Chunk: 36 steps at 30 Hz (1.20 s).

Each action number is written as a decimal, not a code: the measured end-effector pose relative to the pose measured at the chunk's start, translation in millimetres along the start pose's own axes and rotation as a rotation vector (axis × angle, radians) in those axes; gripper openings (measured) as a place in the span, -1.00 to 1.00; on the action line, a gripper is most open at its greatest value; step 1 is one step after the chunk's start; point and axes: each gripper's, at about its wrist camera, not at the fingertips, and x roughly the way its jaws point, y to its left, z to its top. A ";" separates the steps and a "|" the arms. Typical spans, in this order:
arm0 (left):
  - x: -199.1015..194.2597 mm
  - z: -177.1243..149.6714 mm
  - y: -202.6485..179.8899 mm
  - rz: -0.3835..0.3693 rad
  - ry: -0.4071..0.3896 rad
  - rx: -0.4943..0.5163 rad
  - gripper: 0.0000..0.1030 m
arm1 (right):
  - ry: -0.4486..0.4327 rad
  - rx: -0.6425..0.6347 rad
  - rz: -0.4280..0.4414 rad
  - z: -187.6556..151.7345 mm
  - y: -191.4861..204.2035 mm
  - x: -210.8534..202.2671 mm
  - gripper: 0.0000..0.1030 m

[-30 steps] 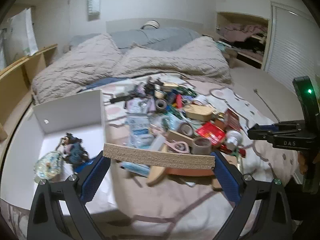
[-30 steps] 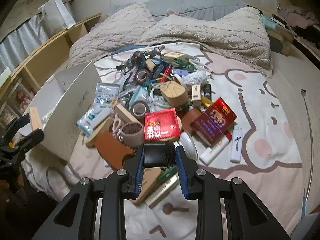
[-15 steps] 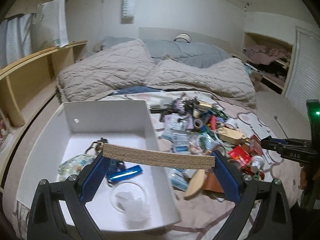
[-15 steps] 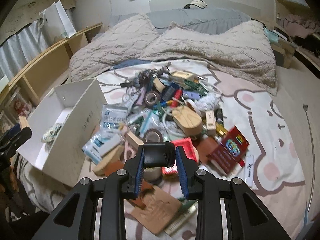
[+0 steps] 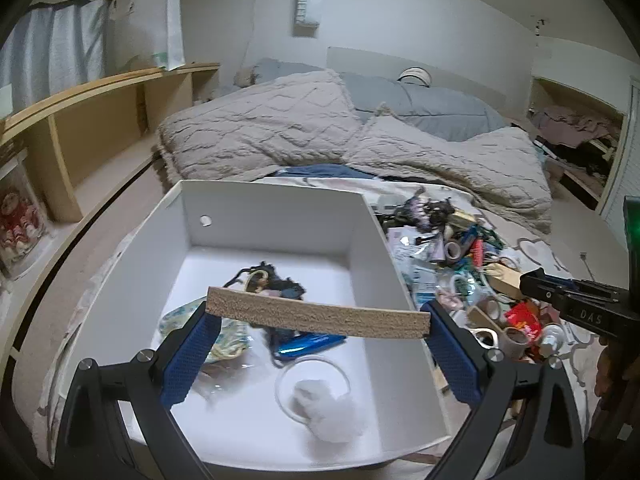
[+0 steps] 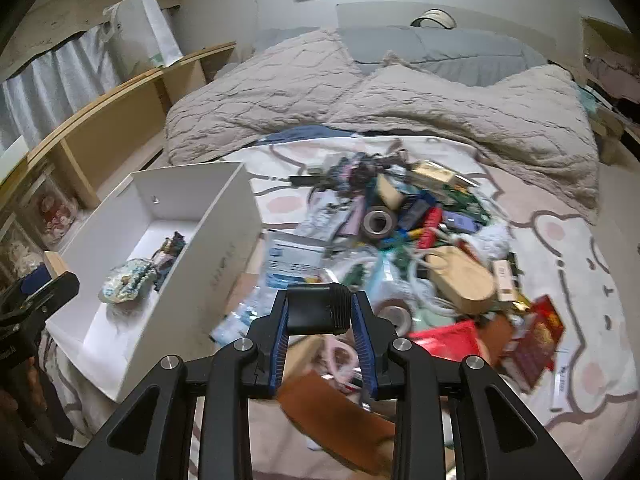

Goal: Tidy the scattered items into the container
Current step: 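Carry the wooden stick and black block with both tools over the white box, then open the right tool to drop the black rubber block into the white box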

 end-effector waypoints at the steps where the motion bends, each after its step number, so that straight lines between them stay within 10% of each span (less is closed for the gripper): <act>1: 1.1 -0.3 3.9 0.007 0.002 -0.004 0.94 | 0.000 -0.002 0.006 0.8 5.1 2.9 -0.41; 36: 25.2 -17.7 75.0 0.141 0.082 -0.094 0.94 | -0.049 -0.328 0.202 -7.5 154.0 40.7 -0.41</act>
